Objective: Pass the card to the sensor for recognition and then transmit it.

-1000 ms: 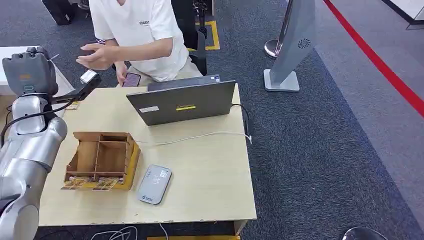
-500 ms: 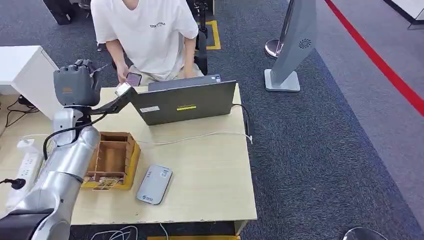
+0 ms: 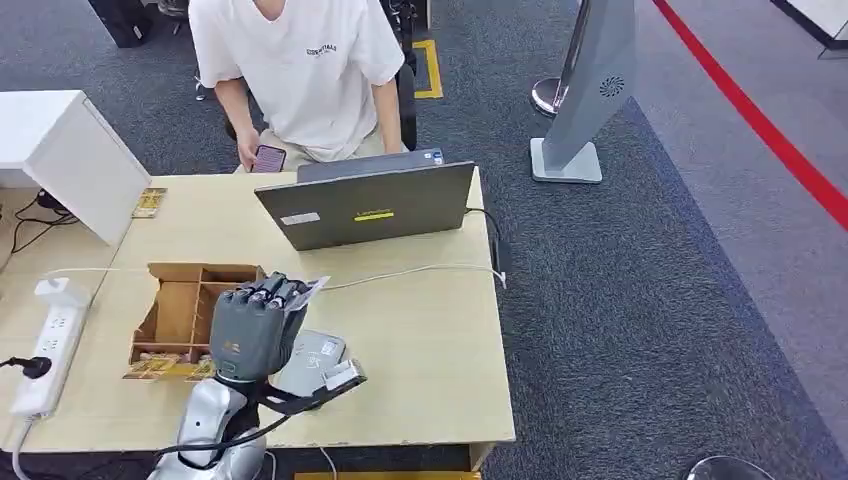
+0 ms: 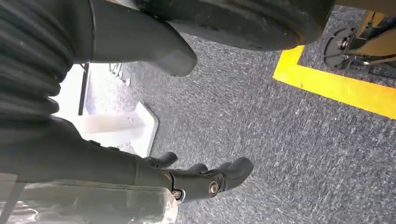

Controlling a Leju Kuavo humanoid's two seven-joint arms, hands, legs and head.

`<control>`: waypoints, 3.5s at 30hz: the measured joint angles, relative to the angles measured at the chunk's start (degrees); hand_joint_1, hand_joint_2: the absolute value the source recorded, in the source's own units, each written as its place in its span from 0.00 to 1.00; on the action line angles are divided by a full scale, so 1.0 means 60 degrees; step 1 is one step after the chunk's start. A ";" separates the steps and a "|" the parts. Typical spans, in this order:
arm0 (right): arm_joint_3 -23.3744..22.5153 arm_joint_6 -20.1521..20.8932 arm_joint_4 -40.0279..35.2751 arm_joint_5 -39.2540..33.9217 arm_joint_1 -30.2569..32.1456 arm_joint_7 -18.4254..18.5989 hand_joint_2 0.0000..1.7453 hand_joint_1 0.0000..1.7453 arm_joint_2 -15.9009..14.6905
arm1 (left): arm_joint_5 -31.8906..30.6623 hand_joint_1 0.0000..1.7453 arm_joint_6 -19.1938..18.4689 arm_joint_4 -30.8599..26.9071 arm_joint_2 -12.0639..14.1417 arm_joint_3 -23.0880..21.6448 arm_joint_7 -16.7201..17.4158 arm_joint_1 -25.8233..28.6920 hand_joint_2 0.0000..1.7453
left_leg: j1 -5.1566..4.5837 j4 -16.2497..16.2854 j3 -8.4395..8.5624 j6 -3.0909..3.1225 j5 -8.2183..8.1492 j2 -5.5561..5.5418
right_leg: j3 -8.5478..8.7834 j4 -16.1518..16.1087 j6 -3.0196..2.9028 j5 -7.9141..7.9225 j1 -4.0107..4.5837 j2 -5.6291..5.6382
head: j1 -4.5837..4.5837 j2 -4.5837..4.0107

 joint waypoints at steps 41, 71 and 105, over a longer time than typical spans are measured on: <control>-0.0361 -0.0208 0.0000 -0.0102 0.0010 0.0062 1.00 0.00 0.0004 | -0.0430 1.00 -0.2568 -0.0124 0.0688 -0.0156 0.1100 0.1790 1.00 | -0.0001 -0.0001 0.0008 0.0004 -0.0003 -0.0010 | 0.0012 0.0001 0.0004 -0.0004 0.0000 -0.0005 | 0.0004 0.0000; -0.0361 -0.0171 0.0000 -0.0025 0.0011 0.0106 1.00 0.00 0.0000 | -0.0411 1.00 -0.2746 0.0087 0.0688 0.0059 0.1329 0.1282 1.00 | 0.0000 0.0001 0.0011 0.0003 0.0003 -0.0017 | 0.0013 0.0001 0.0003 -0.0002 0.0000 -0.0010 | 0.0004 0.0000; 0.0893 0.0630 0.0000 0.1202 -0.0172 -0.0076 1.00 0.00 0.0000 | -0.1224 1.00 -0.1483 0.7119 0.0634 0.2139 0.2277 -0.8091 1.00 | 0.0004 0.0003 -0.0003 -0.0024 0.0066 -0.0024 | 0.0002 0.0010 -0.0016 0.0057 0.0004 -0.0003 | 0.0000 0.0000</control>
